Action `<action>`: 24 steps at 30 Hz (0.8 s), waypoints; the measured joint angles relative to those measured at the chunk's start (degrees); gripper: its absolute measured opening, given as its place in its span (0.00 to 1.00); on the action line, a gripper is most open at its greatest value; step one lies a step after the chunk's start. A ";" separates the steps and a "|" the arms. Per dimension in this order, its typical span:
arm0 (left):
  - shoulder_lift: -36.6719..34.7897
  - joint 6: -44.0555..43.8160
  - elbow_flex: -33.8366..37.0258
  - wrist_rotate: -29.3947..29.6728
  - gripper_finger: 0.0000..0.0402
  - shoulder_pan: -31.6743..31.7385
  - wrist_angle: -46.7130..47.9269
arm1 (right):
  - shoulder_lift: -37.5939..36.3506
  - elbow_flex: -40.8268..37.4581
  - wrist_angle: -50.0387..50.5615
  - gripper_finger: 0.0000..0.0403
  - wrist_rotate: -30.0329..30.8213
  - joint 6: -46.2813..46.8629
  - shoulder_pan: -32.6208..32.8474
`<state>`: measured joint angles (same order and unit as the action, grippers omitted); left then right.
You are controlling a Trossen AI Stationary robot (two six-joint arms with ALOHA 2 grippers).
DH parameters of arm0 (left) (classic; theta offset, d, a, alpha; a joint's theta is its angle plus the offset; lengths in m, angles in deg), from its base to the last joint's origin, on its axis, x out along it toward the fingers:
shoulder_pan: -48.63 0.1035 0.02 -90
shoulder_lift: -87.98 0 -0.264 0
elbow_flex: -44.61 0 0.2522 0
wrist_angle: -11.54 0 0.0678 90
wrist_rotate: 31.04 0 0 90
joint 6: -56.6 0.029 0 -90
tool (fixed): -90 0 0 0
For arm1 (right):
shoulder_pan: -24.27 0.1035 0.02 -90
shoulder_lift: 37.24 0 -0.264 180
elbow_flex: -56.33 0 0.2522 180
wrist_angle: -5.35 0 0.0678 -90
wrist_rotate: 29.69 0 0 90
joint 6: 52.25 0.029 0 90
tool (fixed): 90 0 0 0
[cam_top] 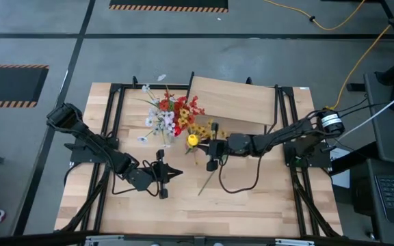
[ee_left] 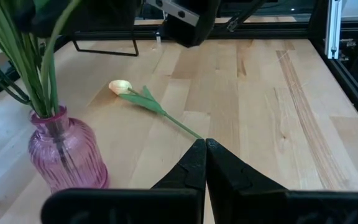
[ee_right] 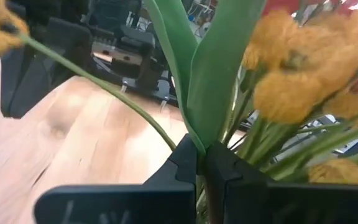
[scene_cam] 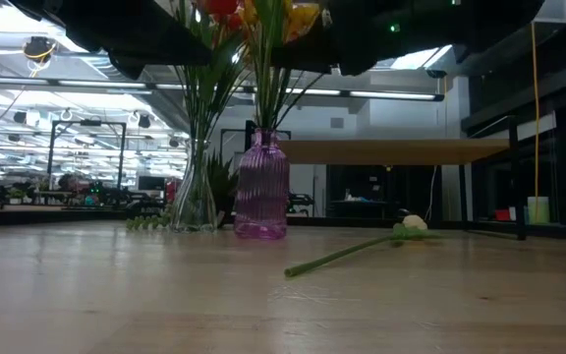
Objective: Pick and place flowers into a vace then onto a shelf
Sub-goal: Put the yellow flower into the violet vase
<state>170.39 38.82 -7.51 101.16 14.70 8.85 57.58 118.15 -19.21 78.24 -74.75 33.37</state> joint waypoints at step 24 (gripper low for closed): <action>0.00 -0.04 -0.01 -0.02 0.00 -0.02 0.00 | 0.80 0.00 0.91 0.11 -4.85 1.44 -3.39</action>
<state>170.39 38.78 -7.52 101.14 14.68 8.85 58.37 118.15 -18.30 73.39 -73.31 29.98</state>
